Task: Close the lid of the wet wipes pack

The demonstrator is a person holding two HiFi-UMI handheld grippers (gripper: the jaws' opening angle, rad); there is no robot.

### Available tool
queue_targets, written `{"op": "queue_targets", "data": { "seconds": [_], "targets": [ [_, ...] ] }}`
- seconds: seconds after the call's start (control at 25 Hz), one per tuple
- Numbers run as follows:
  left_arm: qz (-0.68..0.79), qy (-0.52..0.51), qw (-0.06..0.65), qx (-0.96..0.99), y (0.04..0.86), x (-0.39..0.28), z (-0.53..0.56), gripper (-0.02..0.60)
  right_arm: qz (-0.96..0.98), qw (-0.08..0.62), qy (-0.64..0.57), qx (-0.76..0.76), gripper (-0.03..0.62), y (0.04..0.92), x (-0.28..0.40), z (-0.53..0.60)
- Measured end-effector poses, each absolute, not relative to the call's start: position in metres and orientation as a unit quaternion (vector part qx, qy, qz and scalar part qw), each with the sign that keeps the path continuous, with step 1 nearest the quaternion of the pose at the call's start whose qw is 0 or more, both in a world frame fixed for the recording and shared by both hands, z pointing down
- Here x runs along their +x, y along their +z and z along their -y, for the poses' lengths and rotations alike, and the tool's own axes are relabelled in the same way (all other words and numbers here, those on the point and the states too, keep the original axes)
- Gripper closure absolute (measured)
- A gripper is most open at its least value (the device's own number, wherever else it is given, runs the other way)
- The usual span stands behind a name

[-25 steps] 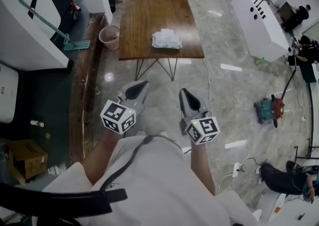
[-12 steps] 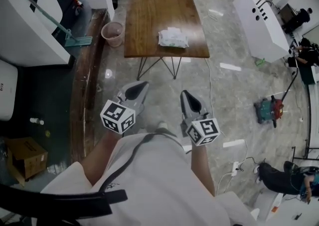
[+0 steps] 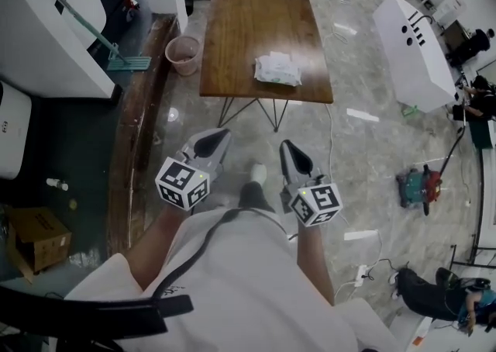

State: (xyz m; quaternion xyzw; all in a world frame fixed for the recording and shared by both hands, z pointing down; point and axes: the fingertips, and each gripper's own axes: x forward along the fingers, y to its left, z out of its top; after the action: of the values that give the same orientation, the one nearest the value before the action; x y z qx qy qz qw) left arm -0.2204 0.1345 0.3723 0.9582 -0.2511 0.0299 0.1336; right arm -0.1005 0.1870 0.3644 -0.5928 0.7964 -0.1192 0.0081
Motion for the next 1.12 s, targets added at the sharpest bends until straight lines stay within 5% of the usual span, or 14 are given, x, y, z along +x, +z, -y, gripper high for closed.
{"op": "queue_targets", "data": {
  "seconds": [1.12],
  "targets": [
    [0.329,0.044,0.136,0.933,0.370,-0.016,0.066,0.580,-0.853,-0.006,-0.136,-0.503,0.585,0.376,0.102,0.040]
  ]
}}
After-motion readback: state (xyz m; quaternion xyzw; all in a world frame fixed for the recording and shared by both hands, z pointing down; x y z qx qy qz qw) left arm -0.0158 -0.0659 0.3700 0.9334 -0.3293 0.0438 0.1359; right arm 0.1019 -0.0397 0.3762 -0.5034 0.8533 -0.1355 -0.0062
